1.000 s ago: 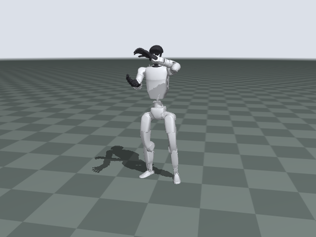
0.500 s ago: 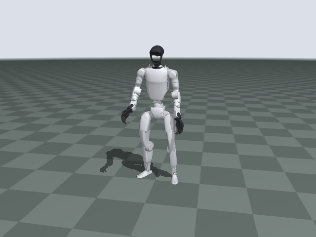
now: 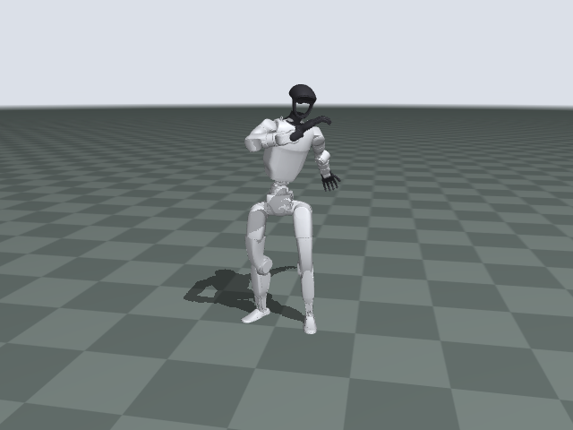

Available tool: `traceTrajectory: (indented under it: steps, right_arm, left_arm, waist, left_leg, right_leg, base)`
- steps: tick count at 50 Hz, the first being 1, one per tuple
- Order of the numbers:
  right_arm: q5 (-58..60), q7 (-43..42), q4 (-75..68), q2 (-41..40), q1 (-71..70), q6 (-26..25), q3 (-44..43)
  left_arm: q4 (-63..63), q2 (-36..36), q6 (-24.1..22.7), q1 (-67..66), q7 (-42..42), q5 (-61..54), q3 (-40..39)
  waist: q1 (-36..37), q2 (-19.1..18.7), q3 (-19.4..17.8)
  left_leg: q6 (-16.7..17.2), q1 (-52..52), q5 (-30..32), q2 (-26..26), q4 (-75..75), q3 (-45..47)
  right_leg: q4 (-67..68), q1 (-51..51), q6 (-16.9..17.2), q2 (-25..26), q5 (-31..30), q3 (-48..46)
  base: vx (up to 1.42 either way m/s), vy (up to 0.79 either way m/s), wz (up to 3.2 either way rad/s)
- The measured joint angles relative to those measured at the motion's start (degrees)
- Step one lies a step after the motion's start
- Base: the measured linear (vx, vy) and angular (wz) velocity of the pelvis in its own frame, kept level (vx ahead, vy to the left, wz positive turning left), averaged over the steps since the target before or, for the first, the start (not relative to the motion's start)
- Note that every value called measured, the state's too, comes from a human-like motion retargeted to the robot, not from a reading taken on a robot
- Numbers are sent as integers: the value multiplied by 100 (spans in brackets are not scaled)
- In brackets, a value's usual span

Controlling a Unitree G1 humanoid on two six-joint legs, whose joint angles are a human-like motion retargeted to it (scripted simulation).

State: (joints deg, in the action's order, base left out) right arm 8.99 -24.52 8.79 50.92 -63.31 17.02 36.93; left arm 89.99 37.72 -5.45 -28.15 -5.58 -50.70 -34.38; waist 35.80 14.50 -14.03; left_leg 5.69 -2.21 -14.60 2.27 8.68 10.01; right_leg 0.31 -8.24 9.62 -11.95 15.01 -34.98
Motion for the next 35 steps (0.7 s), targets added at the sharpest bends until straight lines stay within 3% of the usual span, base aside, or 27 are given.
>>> traceTrajectory:
  steps: [5, 10, 13, 15, 18, 23, 28, 35]
  right_arm:
    - [19, 7, -6, 41, -1412, -40, 913]
    - [80, 252, -210, -384, -2499, -192, 1728]
    - [157, 563, -331, -641, -2942, -303, 2097]
    - [0, 554, -333, -697, -3229, -467, 2406]
    - [44, 625, -375, -769, -3359, -631, 2640]
    - [-77, 514, -423, -821, -3572, -853, 2851]
    - [-283, 209, -374, -853, -3959, -1003, 3007]
    - [-416, -14, -382, -909, -4308, -1136, 2963]
  left_arm:
    - [290, -128, -68, 140, -484, -341, -192]
    - [259, -645, -211, 1319, -1057, -974, -88]
    - [47, -1146, -293, 2651, -1216, -1268, 940]
    - [-221, -1590, -432, 3626, -1612, -2360, 2120]
    - [-665, -2139, -507, 5309, -1883, -2596, 3088]
    - [-1338, -2845, -709, 8250, -2647, -2590, 3729]
    - [-1306, -3107, -672, 10634, -3645, -2126, 4376]
    - [-1269, -3191, -476, 11830, -3846, -1987, 4973]
  waist:
    - [-118, 171, 105]
    - [-521, 295, 244]
    - [-880, 261, 390]
    - [-1113, 183, 696]
    - [-1424, 118, 949]
    - [-1847, 58, 1293]
    - [-2120, -52, 1517]
    - [-2282, -161, 1699]
  left_leg:
    - [-26, 89, -60, 72, 4, 277]
    - [-105, 230, -148, 158, 28, 613]
    - [-128, 271, -172, 200, 42, 720]
    - [-4, 238, -16, 208, -7, 679]
    - [38, 242, -11, 231, -13, 680]
    - [116, 258, -14, 262, -3, 707]
    - [136, 303, -46, 285, -6, 860]
    - [117, 340, -92, 258, -32, 1045]
  right_leg:
    - [18, 94, -16, 18, 5, 312]
    - [56, 180, -67, 50, 11, 688]
    - [95, 224, -109, 73, 1, 814]
    - [205, 346, 17, 84, -38, 909]
    - [246, 366, -20, 100, -51, 915]
    - [276, 381, -80, 123, -89, 944]
    - [273, 445, -56, 137, -152, 1100]
    - [265, 546, 45, 108, -211, 1297]
  base:
    - [1, -2, -51]
    - [-1, -2, -64]
    - [-3, 0, -38]
    - [-1, 1, -12]
    - [0, 0, 0]
    - [0, 0, 0]
    - [0, 5, -32]
    - [1, 4, -25]
